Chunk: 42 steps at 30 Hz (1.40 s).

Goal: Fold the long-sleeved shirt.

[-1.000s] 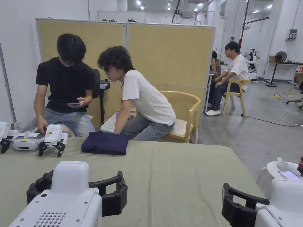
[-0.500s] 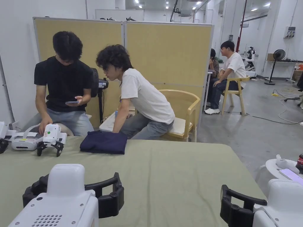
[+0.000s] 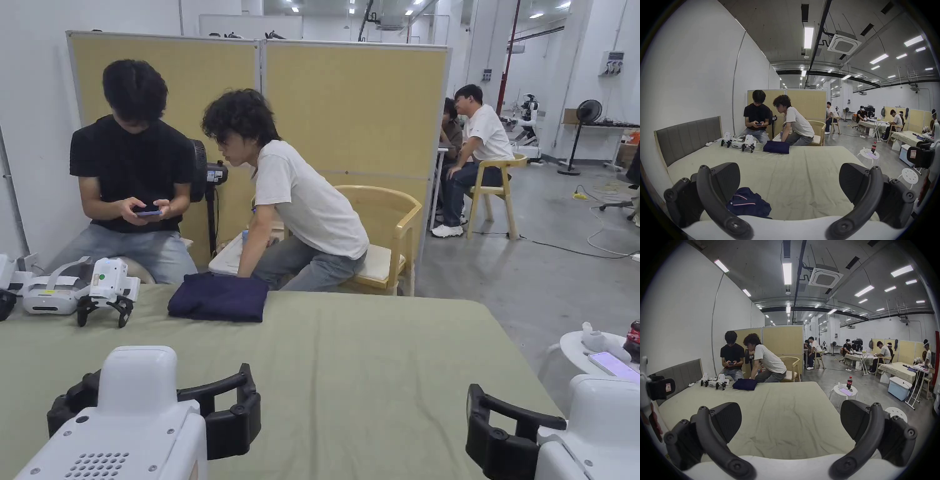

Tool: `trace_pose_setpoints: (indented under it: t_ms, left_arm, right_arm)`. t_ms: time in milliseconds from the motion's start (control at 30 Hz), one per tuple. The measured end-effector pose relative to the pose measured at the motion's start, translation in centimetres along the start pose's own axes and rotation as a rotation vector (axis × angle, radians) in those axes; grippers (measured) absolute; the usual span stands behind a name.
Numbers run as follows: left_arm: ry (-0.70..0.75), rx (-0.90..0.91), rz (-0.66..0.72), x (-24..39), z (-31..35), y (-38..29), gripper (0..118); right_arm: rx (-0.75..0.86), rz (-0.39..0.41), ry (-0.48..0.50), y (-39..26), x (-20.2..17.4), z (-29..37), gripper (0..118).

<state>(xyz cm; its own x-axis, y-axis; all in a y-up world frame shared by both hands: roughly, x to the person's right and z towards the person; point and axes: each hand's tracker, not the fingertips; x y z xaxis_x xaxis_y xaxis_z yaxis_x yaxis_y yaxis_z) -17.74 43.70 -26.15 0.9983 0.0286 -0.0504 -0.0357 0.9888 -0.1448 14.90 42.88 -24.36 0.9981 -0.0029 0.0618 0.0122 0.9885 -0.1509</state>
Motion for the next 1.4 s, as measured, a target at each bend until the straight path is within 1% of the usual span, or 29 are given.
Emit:
trace_pose_setpoints:
  t_ms: [167,267,300,333,367,400,433,467,500,533,567,600,633,700,767,867,967,1033,1100,1167,1233,1300,1333,1400]
  left_arm:
    - [0.006,-0.006,-0.025,0.2,-0.1,-0.1,118]
    - [-0.011,-0.014,0.002,0.1,-0.2,0.0,118]
    - [-0.037,-0.009,0.027,-0.1,-0.1,0.0,116]
    - [-0.038,-0.007,0.033,-0.1,0.0,0.0,111]
    - [-0.04,-0.007,0.032,0.0,0.0,0.0,93]
    - [-0.041,-0.014,0.021,0.1,0.1,0.1,31]
    - [-0.054,-0.022,0.012,0.2,0.1,0.1,0]
    - [-0.04,-0.032,0.01,0.4,-0.2,0.0,0]
    - [0.027,-0.017,-0.002,0.7,-0.3,-0.1,0]
    - [-0.005,-0.028,-0.011,0.7,-0.2,-0.1,0]
    - [-0.028,-0.042,-0.017,0.6,-0.3,0.0,0]
    - [-0.025,-0.055,-0.02,0.9,-0.5,0.0,0]
    - [-0.026,-0.052,-0.019,1.0,-0.5,-0.1,0]
    - [-0.033,-0.051,-0.017,1.4,-0.8,-0.6,0]
    - [-0.039,-0.058,-0.014,1.6,-1.1,-0.9,0]
    - [-0.047,-0.074,-0.016,1.6,-1.3,-1.5,0]
    - [0.003,-0.077,-0.037,-0.3,-0.2,-2.3,0]
    - [0.075,-0.091,-0.039,-2.9,1.2,-2.6,0]
    - [0.169,-0.105,-0.046,-5.6,2.8,-3.2,0]
    - [0.296,-0.12,-0.081,-8.5,5.2,-3.7,0]
    - [0.381,-0.156,-0.064,-11.4,7.3,-4.4,0]
    - [0.445,-0.178,-0.01,-13.8,9.0,-4.8,0]
    - [0.477,-0.182,0.0,-14.5,9.5,-5.0,0]
    - [0.5,-0.197,0.007,-15.8,10.0,-5.6,0]
  right_arm:
    - [0.015,-0.019,-0.003,0.1,0.1,0.0,118]
    - [0.027,-0.017,0.005,0.0,0.1,0.1,118]
    - [0.028,-0.012,0.007,0.0,0.1,0.1,118]
    - [0.022,-0.006,0.007,0.0,0.0,0.1,118]
    - [0.011,0.002,0.009,-0.1,-0.1,0.1,118]
    - [0.005,0.008,0.019,0.0,-0.2,0.1,111]
    - [0.008,0.01,0.022,-0.1,-0.3,0.2,90]
    - [0.014,0.017,0.02,-0.3,-0.4,0.4,40]
    - [0.031,0.037,0.003,-0.4,-0.6,0.5,1]
    - [0.028,0.056,-0.012,-0.7,-0.7,0.4,1]
    - [0.034,0.075,-0.056,-1.4,-0.6,0.3,1]
    - [0.033,0.059,0.034,-1.8,-0.7,0.1,1]
    - [0.013,0.054,0.053,-2.0,-0.8,0.0,1]
    - [0.016,0.066,0.032,-2.6,-1.1,-0.2,1]
    - [0.003,0.08,0.036,-3.2,-1.3,-0.5,1]
    - [-0.026,0.083,0.049,-4.0,-1.9,-1.2,1]
    - [-0.06,0.066,0.094,-4.5,-3.3,-2.1,1]
    - [-0.096,0.031,0.185,-5.2,-5.4,-3.3,1]
    - [-0.141,0.018,0.292,-5.7,-8.1,-4.3,1]
    - [-0.18,0.026,0.426,-6.8,-12.3,-5.6,1]
    - [-0.197,0.031,0.54,-6.9,-16.3,-5.9,1]
    - [-0.215,0.033,0.619,-7.2,-19.7,-6.1,1]
    - [-0.225,0.035,0.649,-6.6,-20.7,-5.9,1]
    - [-0.228,0.067,0.695,-6.7,-23.0,-5.8,1]
